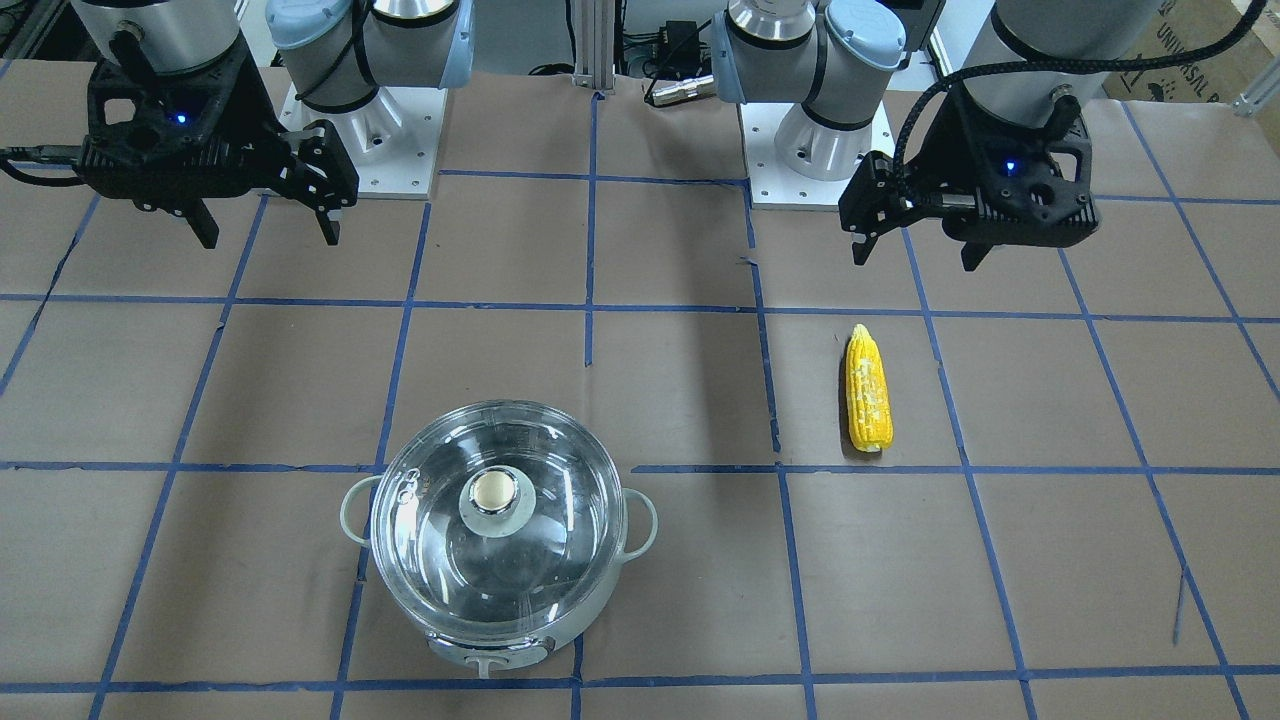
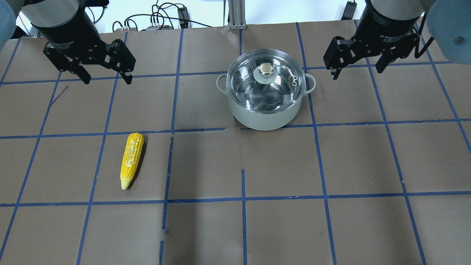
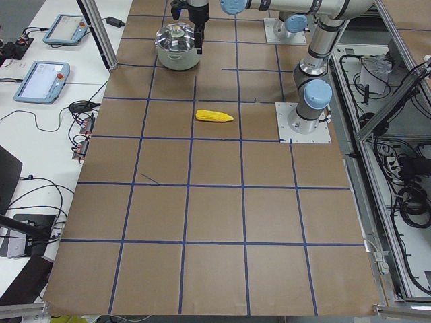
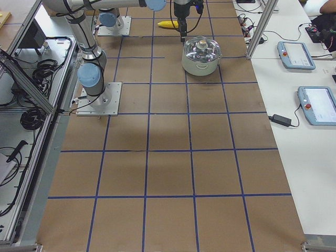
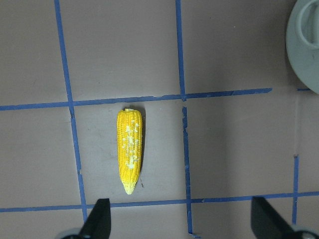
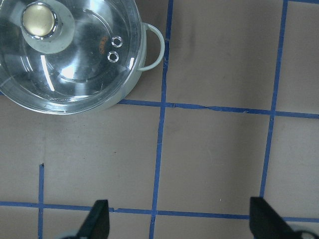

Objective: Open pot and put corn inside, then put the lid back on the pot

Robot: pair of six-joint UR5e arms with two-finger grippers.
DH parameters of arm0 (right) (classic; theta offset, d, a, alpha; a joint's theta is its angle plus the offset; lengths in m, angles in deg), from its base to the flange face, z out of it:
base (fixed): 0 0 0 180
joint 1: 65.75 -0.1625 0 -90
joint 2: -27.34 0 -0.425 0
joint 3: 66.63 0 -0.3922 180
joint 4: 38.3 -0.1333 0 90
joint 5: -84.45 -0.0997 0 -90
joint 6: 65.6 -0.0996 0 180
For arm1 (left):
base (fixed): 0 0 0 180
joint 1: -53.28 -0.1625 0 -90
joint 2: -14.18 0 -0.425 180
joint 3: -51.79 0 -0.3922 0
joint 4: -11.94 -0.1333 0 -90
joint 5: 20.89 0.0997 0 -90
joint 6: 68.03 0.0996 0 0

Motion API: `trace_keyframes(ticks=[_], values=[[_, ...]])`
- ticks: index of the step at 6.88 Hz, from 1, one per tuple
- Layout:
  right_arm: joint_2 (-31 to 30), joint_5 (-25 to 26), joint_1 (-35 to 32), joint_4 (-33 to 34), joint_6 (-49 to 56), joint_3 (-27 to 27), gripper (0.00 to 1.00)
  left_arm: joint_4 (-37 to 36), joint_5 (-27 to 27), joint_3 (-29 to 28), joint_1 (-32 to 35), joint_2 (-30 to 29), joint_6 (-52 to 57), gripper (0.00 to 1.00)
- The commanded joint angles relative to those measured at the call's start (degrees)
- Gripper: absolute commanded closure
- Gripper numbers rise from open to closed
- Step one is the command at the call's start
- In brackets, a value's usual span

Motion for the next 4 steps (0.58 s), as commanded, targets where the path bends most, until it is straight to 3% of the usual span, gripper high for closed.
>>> trace_keyframes(ticks=[1,4], values=[[-0.7,0.0,0.1,0.1,0.0,0.1,0.01,0.0,0.0,0.0,0.0,0.0,0.0,0.00],[-0.8,-0.1,-0.1,0.2,-0.5,0.6,0.01,-0.1,0.0,0.0,0.0,0.0,0.0,0.00]])
